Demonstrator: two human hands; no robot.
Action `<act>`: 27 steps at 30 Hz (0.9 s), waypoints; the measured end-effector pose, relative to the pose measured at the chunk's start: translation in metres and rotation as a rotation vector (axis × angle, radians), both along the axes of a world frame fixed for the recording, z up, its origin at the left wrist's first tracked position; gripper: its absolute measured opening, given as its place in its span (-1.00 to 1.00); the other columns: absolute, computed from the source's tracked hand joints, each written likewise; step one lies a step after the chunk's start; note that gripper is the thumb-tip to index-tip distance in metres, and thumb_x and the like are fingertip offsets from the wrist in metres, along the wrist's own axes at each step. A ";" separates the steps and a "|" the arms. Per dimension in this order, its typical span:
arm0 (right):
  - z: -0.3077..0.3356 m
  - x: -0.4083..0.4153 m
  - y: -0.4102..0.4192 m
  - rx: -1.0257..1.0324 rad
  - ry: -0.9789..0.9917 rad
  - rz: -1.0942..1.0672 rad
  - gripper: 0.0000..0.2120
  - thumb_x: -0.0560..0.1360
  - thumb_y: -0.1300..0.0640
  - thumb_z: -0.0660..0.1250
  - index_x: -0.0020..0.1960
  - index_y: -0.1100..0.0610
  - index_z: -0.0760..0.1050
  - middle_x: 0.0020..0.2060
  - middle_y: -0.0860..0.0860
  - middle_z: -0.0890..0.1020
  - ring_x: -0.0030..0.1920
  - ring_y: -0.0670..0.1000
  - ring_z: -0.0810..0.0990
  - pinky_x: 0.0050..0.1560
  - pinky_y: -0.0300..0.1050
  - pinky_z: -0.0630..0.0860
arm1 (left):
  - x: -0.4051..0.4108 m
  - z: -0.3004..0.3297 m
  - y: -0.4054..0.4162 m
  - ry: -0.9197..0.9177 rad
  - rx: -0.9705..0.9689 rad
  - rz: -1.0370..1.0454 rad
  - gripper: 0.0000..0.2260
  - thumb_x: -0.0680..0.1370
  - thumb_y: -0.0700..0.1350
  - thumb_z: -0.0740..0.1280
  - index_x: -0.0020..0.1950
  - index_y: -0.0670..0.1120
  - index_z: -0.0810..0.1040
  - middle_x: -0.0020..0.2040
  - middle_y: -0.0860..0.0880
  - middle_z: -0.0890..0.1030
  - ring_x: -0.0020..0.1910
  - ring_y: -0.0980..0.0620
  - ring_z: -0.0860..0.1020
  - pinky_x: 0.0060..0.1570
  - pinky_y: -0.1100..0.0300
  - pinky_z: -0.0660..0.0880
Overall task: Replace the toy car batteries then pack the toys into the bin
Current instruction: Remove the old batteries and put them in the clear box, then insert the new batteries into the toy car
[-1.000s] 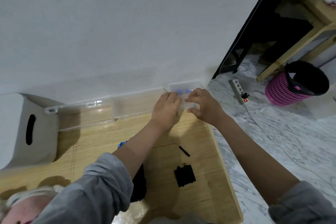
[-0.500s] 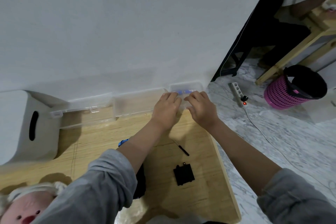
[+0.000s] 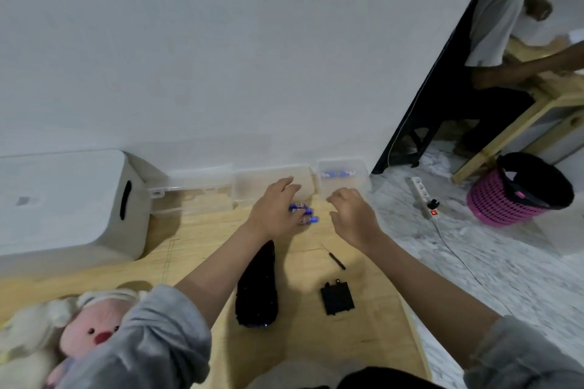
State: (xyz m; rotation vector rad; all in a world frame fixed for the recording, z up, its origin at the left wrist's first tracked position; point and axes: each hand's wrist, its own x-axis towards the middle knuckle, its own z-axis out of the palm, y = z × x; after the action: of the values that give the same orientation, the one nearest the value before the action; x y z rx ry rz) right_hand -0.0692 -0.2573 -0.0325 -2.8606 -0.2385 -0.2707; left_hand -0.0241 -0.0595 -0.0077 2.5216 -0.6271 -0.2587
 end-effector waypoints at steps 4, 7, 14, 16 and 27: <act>0.001 -0.011 0.026 -0.012 0.127 0.010 -0.72 0.42 0.29 0.36 0.13 0.20 0.55 0.02 0.11 0.58 0.04 0.16 0.55 -0.05 -0.07 0.52 | -0.028 0.001 0.033 0.024 -0.050 0.087 -0.40 0.48 0.01 0.38 0.46 -0.11 0.28 0.48 -0.12 0.22 0.47 -0.09 0.19 0.40 0.10 0.23; -0.001 -0.009 0.047 -0.078 0.263 0.036 -0.66 0.55 0.14 0.21 0.31 0.14 0.40 0.18 0.08 0.47 0.18 0.13 0.44 0.07 -0.01 0.47 | -0.053 -0.003 0.058 0.077 -0.046 0.159 -0.31 0.43 0.14 0.41 0.48 -0.05 0.25 0.48 -0.14 0.19 0.47 -0.12 0.17 0.40 0.00 0.24; -0.022 0.007 0.074 -0.398 0.396 -0.015 -0.38 0.48 0.19 0.26 0.46 0.07 0.09 0.22 0.14 0.36 0.06 0.18 0.46 -0.18 -0.03 0.46 | -0.108 -0.020 0.103 0.311 -0.057 0.221 0.00 0.27 0.31 0.47 0.54 0.11 -0.01 0.51 -0.09 -0.06 0.50 -0.13 -0.04 0.42 -0.13 0.18; -0.026 0.010 0.077 -0.450 0.408 -0.019 -0.31 0.43 0.26 0.27 0.48 0.10 0.04 0.24 0.16 0.33 0.04 0.19 0.46 -0.23 -0.03 0.43 | -0.117 -0.027 0.110 0.379 -0.082 0.197 0.06 0.23 0.28 0.51 0.53 0.18 -0.09 0.50 -0.03 -0.10 0.50 -0.10 -0.09 0.42 -0.15 0.18; -0.035 0.021 0.086 -0.451 0.430 -0.028 -0.50 0.45 0.39 0.23 0.33 0.25 0.17 0.20 0.23 0.30 -0.22 0.14 0.53 -0.37 -0.05 0.50 | -0.120 -0.044 0.108 0.545 -0.181 0.166 0.18 0.17 0.03 0.63 0.51 0.27 -0.16 0.25 -0.02 0.23 0.27 0.00 0.38 0.35 0.11 0.34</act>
State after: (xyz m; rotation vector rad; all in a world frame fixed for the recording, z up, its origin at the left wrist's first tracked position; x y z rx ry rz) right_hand -0.0487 -0.1710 -0.0676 -3.2643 -0.1921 0.4501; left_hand -0.1441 0.0486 -0.0518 2.1735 -0.2111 -0.7563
